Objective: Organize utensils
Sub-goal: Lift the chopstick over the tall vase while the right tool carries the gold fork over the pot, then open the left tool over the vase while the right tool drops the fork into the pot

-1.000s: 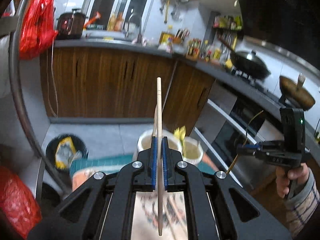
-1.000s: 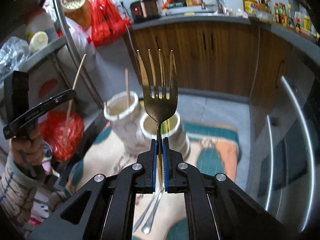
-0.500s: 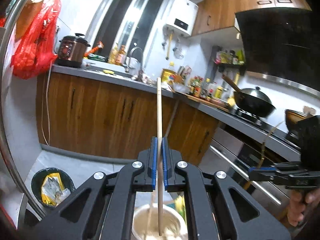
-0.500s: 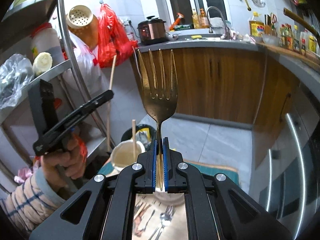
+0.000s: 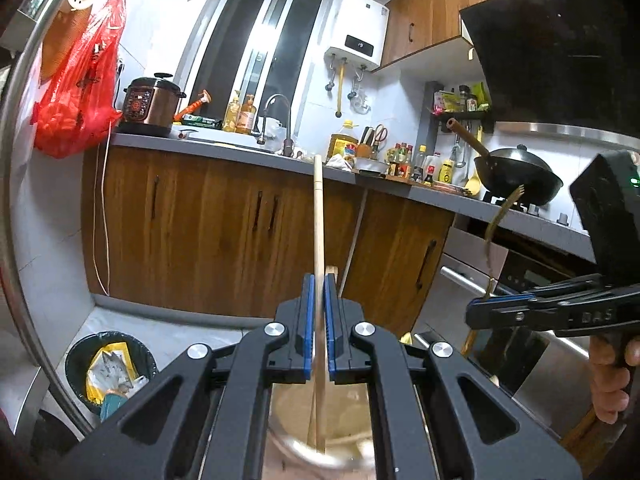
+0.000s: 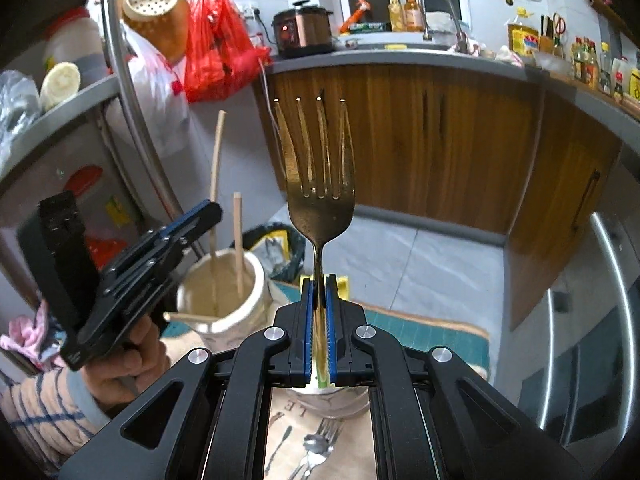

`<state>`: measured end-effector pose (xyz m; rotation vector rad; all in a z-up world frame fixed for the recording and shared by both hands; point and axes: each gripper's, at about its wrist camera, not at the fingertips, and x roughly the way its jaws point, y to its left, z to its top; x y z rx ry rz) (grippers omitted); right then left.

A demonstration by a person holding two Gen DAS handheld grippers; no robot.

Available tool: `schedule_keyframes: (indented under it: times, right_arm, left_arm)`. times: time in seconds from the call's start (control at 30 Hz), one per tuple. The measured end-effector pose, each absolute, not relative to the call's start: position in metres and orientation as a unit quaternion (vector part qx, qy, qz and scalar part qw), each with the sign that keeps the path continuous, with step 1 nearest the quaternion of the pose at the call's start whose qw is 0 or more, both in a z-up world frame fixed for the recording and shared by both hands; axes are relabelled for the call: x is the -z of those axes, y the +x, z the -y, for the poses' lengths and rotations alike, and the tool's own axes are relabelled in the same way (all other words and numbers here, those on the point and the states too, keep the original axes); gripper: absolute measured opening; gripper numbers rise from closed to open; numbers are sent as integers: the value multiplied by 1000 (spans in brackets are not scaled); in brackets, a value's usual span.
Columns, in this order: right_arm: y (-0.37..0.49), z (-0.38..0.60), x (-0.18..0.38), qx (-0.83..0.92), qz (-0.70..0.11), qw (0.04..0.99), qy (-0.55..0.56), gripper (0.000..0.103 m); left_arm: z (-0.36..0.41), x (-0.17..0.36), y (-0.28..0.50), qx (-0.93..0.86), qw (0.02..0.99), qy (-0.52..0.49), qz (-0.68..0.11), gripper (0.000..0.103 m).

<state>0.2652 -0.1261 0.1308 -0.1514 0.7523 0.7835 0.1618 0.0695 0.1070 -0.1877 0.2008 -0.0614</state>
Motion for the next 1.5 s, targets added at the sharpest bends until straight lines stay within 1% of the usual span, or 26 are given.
schedule_keyframes:
  times: [0.4, 0.97, 1.03, 1.07, 1.1, 1.13, 1.2, 1.23, 1.3, 1.5]
  right_arm:
    - [267, 104, -99, -358, -375, 848, -111, 7]
    - [283, 96, -85, -344, -379, 854, -96, 8]
    - [282, 96, -85, -347, -378, 853, -96, 12]
    - [281, 96, -85, -349, -377, 853, -97, 15]
    - [279, 96, -86, -348, -376, 853, -99, 18]
    - [278, 98, -87, -348, -374, 854, -100, 21]
    - [275, 101, -89, -347, -369, 856, -100, 22]
    - [273, 103, -91, -346, -368, 857, -99, 22]
    - [269, 108, -94, -345, -365, 859, -97, 22]
    - [253, 124, -100, -343, -359, 863, -91, 22]
  left_arm:
    - [-67, -85, 151, 23, 986, -71, -148, 5]
    - [-62, -92, 159, -3, 984, -18, -177, 5]
    - [-62, -94, 160, -7, 984, -14, -179, 7]
    - [-63, -95, 160, -7, 984, -12, -179, 11]
    - [-63, -96, 160, -8, 984, -11, -179, 19]
    - [-64, -98, 159, -9, 984, -9, -178, 24]
    - [-66, -101, 157, -10, 984, -7, -176, 35]
    - [-66, -103, 155, -9, 985, -6, -175, 38]
    - [-67, -106, 151, -9, 985, 0, -173, 48]
    - [-76, -112, 138, -5, 985, 1, -174, 56]
